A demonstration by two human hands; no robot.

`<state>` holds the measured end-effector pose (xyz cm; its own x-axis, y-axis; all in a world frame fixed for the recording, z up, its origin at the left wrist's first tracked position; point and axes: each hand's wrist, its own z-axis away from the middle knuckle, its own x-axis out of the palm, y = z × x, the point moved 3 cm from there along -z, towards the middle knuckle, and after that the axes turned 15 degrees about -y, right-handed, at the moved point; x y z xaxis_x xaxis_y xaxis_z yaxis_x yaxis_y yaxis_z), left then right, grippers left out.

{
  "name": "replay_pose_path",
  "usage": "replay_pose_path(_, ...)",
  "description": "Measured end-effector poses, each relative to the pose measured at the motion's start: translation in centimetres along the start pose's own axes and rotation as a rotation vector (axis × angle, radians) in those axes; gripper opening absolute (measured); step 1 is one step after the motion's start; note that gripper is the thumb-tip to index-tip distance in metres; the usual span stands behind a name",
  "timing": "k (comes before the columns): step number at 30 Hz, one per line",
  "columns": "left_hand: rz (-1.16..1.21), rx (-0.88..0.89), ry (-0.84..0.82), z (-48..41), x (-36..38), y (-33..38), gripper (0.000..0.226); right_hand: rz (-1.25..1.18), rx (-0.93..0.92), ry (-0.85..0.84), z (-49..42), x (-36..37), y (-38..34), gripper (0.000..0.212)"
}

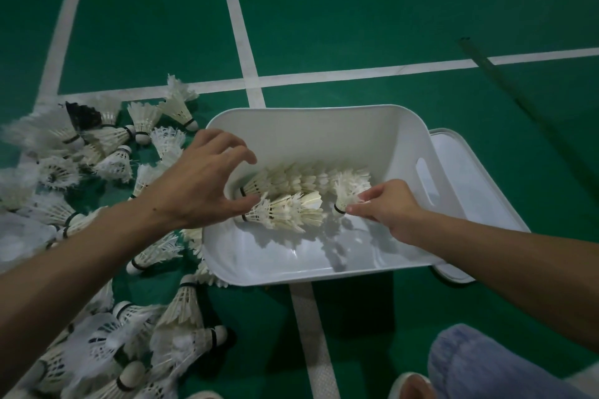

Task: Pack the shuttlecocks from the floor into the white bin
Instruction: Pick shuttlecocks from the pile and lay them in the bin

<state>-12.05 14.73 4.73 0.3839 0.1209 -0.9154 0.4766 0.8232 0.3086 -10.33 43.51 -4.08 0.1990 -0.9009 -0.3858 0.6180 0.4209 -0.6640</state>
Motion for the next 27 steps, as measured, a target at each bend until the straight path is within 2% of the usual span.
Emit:
replay_pose_path(2, -0.001, 0.0, -0.001, -0.1, 0.0, 0.1, 0.061, 0.05, 0.002, 0.019, 0.1, 0.0, -0.2, 0.041)
replay_pose_path(7, -0.013, 0.003, 0.011, -0.2, 0.1, 0.2, 0.06, 0.196, -0.031, 0.033, 0.7, 0.3, -0.8, 0.032)
replay_pose_path(13, -0.029, 0.005, 0.012, -0.2, 0.6, 0.0, 0.06, 0.459, -0.177, 0.099, 1.3, 0.3, -1.4, 0.023)
replay_pose_path(16, -0.055, 0.011, 0.018, -0.4, 0.8, -0.2, 0.06, 0.423, -0.156, 0.085, 1.4, 0.1, -1.4, 0.031)
replay_pose_path(19, -0.059, 0.004, 0.009, -0.4, 0.9, -0.3, 0.064, 0.366, -0.161, 0.063, 1.5, 0.4, -1.1, 0.023)
replay_pose_path(23, -0.06, 0.001, -0.001, -0.5, 1.0, -0.3, 0.061, 0.262, -0.124, 0.055, 0.7, 0.3, -0.7, 0.035)
replay_pose_path(27, -0.064, 0.0, -0.006, -0.7, 1.2, -0.3, 0.061, 0.15, -0.082, -0.04, -0.4, 0.3, -0.4, 0.031)
